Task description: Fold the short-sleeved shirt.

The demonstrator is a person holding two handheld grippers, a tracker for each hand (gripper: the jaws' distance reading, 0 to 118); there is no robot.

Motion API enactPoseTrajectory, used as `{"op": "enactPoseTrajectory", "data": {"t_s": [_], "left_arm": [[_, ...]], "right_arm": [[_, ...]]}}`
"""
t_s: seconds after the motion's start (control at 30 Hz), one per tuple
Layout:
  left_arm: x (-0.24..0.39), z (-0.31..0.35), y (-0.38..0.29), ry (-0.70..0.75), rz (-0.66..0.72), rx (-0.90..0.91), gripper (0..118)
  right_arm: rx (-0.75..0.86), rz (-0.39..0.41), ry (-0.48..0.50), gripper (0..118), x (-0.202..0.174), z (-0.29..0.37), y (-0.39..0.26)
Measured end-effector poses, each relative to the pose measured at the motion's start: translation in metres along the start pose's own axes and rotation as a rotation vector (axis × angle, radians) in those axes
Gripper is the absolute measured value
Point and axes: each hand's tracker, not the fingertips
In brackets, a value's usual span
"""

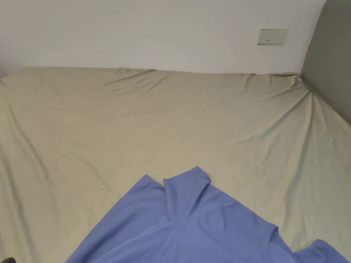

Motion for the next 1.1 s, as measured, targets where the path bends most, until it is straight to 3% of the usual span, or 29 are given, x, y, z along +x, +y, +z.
{"op": "enactPoseTrajectory", "data": {"t_s": [0.13, 0.17, 0.2, 0.23, 0.27, 0.3, 0.33, 0.37, 0.4, 0.5, 0.53, 0.63, 0.67, 0.73, 0.77, 0.8, 0.83, 0.9, 1.0, 1.07, 1.1], "left_arm": [[0.022, 0.053, 0.032, -0.085, 0.025, 0.237, 118], [0.026, 0.066, 0.036, -0.086, 0.035, 0.250, 115], [0.026, 0.073, 0.039, -0.097, 0.038, 0.210, 76], [0.028, 0.078, 0.039, -0.137, 0.024, 0.199, 11], [0.031, 0.081, 0.035, -0.117, -0.004, 0.237, 0], [0.034, 0.080, 0.030, -0.056, -0.043, 0.227, 0], [0.034, 0.078, 0.030, -0.011, -0.062, 0.235, 0], [0.027, 0.077, 0.029, -0.016, -0.083, 0.173, 0], [0.025, 0.075, 0.024, -0.022, -0.071, 0.169, 0], [0.002, 0.067, 0.011, -0.025, 0.014, 0.102, 0], [-0.003, 0.065, 0.006, 0.005, 0.013, 0.088, 0], [-0.012, 0.062, 0.000, 0.039, -0.004, 0.076, 0], [-0.017, 0.059, -0.001, 0.034, -0.007, 0.066, 0], [-0.026, 0.042, -0.003, 0.057, -0.049, 0.017, 0], [-0.031, 0.021, -0.005, 0.048, -0.083, -0.048, 9], [-0.038, 0.004, -0.008, 0.053, -0.078, -0.102, 70], [-0.047, -0.016, -0.015, 0.044, -0.070, -0.160, 118], [-0.052, -0.051, -0.025, 0.028, -0.052, -0.155, 102], [-0.063, -0.096, -0.039, 0.032, -0.063, -0.304, 113], [-0.059, -0.088, -0.063, 0.039, -0.117, -0.373, 110], [-0.057, -0.093, -0.068, 0.036, -0.127, -0.400, 102]], "right_arm": [[0.213, -0.162, 0.095, 115, -0.009, 0.047, 0.037], [0.236, -0.190, 0.102, 94, -0.011, 0.058, 0.042], [0.282, -0.208, 0.130, 31, -0.013, 0.065, 0.043], [0.325, -0.212, 0.133, 0, -0.017, 0.072, 0.043], [0.323, -0.229, 0.068, 0, -0.019, 0.067, 0.043], [0.313, -0.250, 0.014, 0, -0.025, 0.068, 0.039], [0.294, -0.228, 0.056, 0, -0.026, 0.066, 0.039], [0.286, -0.342, 0.150, 0, -0.006, 0.057, 0.027], [0.286, -0.372, 0.149, 0, 0.020, 0.049, 0.014], [0.261, -0.341, 0.137, 0, 0.050, 0.039, 0.009], [0.277, -0.257, 0.091, 0, 0.009, 0.050, 0.016], [0.268, -0.219, 0.086, 0, 0.013, 0.047, 0.015], [0.273, -0.189, 0.067, 0, -0.002, 0.052, 0.021], [0.283, -0.202, 0.065, 0, -0.001, 0.052, 0.022], [0.278, -0.212, 0.083, 0, -0.001, 0.050, 0.022], [0.277, -0.221, 0.089, 0, -0.004, 0.050, 0.026], [0.273, -0.220, 0.090, 0, -0.006, 0.047, 0.026], [0.258, -0.196, 0.083, 0, -0.011, 0.042, 0.026], [0.242, -0.180, 0.088, 0, -0.012, 0.036, 0.024], [0.230, -0.183, 0.099, 0, -0.017, 0.034, 0.026], [0.225, -0.183, 0.101, 0, -0.018, 0.032, 0.026]]}}
